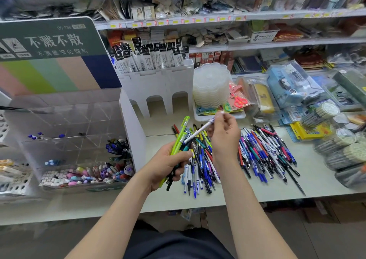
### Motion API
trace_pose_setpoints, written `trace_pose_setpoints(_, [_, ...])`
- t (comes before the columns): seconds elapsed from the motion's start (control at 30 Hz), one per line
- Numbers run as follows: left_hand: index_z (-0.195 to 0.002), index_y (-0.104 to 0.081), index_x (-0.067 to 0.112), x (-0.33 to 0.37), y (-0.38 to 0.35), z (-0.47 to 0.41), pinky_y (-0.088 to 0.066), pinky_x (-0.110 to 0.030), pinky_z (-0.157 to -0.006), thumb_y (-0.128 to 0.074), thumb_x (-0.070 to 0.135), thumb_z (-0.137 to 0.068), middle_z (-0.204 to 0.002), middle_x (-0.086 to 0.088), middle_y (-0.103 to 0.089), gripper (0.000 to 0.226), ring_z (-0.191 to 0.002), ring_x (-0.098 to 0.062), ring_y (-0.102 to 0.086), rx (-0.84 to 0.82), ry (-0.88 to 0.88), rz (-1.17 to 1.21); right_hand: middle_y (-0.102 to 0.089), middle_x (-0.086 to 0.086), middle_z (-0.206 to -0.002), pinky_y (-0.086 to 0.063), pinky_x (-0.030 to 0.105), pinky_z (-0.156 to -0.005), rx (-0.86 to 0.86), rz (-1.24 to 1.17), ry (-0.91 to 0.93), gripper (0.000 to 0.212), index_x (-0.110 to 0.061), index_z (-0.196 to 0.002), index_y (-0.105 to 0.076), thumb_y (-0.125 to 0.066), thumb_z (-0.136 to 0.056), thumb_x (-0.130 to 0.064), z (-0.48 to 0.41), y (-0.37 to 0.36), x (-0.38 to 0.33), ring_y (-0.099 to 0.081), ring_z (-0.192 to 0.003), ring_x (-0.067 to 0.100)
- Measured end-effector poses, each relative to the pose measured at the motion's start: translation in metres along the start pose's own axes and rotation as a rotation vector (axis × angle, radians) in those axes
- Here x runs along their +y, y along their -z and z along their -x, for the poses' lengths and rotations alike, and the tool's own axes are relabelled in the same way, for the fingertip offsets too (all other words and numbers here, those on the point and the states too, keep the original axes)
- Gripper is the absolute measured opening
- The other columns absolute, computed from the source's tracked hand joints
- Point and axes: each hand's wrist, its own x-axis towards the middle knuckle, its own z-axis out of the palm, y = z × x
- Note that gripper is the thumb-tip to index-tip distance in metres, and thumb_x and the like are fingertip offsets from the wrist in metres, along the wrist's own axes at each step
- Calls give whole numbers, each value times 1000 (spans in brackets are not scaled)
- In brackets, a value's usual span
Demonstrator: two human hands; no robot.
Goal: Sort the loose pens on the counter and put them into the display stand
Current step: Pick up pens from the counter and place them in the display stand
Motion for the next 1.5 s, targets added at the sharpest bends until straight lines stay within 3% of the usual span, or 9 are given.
trace_pose_setpoints(0.13, [-118, -58, 14, 2, 2, -2, -32, -25, -47, -72, 29, -100, -75, 1, -46, 27, -54, -12, -37, 31, -58, 96, -76, 15, -93, -64, 37, -74, 79, -150, 90, 7, -10, -115, -52, -55, -110, -13, 10, 5, -19, -77, -79, 30])
trace_pose_setpoints(0.33, [-110, -56, 16, 10, -3, -9, -33, -22, -46, -72, 59, -83, -72, 5, -50, 52, -53, -9, -37, 174, -127, 281, -80, 9, -91, -66, 48, -77, -328, 230, 160, 17, -4, -103, -71, -81, -89, 1, 45, 13, -6, -80, -83, 28])
trace_pose_setpoints(0.53, [-107, -69, 11, 8, 2, -11, -34, -23, -45, -74, 38, -98, -83, 0, -64, 28, -53, -11, -39, 261, -89, 301, -78, -7, -97, -63, 41, -80, -501, 444, 228, 30, -23, -103, -78, -92, -79, -14, 53, 15, 4, -75, -91, 19])
trace_pose_setpoints(0.67, [-102, -73, 10, 7, 5, -8, -39, -27, -46, -70, 37, -101, -68, -3, -57, 27, -53, -16, -46, 312, -78, 186, -78, -14, -102, -60, 45, -87, -611, 515, 191, 43, -28, -107, -81, -99, -70, -37, 51, 22, -3, -72, -102, 15])
trace_pose_setpoints(0.8, [-96, -71, 9, 6, 7, -2, -43, -30, -49, -68, 28, -102, -74, -12, -61, 20, -59, -20, -57, 313, -92, 36, -79, -10, -96, -60, 51, -84, -599, 470, 155, 24, -28, -100, -82, -92, -81, -39, 47, 18, -5, -73, -93, 17])
trace_pose_setpoints(0.93, [-93, -65, 5, 6, 0, 7, -46, -30, -47, -63, 16, -104, -72, -15, -68, 16, -55, -20, -65, 234, -134, -295, -64, -8, -111, -59, 31, -77, -438, 491, 186, 41, -43, -128, -67, -83, -91, -39, 38, 5, -5, -65, -94, 15])
trace_pose_setpoints(1.1, [-94, -65, 15, 5, -3, 17, -44, -36, -52, -63, 18, -102, -72, -10, -55, 9, -59, -27, -58, 101, -124, -327, -45, -29, -142, -52, 8, -80, -667, 489, 23, 81, -52, -159, -29, -77, -96, -37, 38, 3, -11, -55, -114, -10])
trace_pose_setpoints(1.27, [-100, -59, 8, 4, 5, 28, -42, -33, -54, -67, 12, -98, -71, -9, -53, 9, -55, -25, -47, -21, 18, -248, -76, 8, -112, -60, 57, -96, -684, 334, -36, 50, -27, -135, -55, -80, -94, -13, 35, 6, -4, -74, -106, 31])
trace_pose_setpoints(1.5, [-123, -64, 0, 3, 17, 38, -37, -28, -47, -72, 11, -96, -83, -11, -61, 30, -54, -23, -49, -22, 72, -203, -80, 5, -105, -62, 49, -95, -573, 297, -32, 42, -18, -123, -67, -88, -87, -14, 41, -1, -4, -78, -100, 21])
